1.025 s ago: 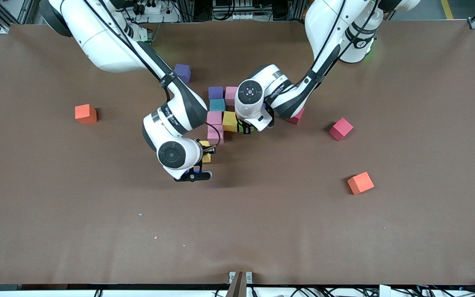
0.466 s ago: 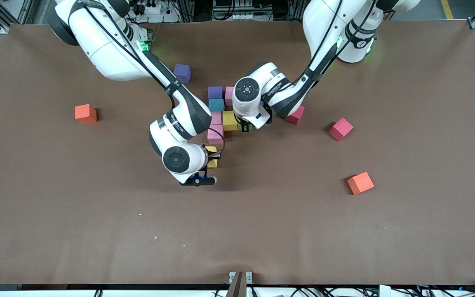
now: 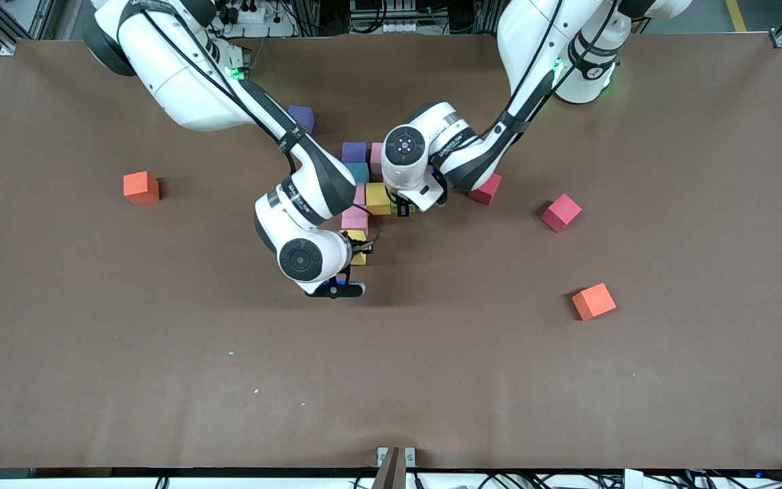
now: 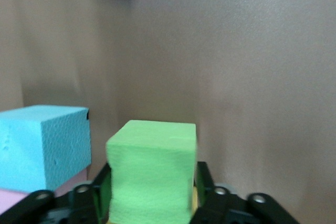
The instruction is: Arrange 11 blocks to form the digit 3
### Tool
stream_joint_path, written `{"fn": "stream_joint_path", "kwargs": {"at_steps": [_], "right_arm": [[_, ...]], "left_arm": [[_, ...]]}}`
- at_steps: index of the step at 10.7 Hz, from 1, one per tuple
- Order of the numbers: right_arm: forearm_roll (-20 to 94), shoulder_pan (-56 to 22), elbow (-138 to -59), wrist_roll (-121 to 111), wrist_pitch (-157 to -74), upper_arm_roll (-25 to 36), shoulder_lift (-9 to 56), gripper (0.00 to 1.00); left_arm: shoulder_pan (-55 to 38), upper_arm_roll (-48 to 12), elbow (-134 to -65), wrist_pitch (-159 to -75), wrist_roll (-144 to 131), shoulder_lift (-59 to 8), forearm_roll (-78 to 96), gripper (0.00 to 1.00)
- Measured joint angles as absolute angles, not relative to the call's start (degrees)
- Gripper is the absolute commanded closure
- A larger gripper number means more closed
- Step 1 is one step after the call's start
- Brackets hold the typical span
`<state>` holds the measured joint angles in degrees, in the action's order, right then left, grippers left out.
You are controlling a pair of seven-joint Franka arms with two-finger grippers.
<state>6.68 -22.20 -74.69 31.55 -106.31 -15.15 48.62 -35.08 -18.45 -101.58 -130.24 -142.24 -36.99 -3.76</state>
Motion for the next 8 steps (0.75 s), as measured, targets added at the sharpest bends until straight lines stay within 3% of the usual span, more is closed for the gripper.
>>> {"fn": "stream_joint_path", "kwargs": {"at_steps": [8], "right_arm": [[6.34,-23.31,-74.65,31.75,-106.29,-15.16,50.12,1.0]], "left_arm": [[-35.13,-18.49,-100.93,-120.94,-138.13,-29.72,-5.12,0.0]]}}
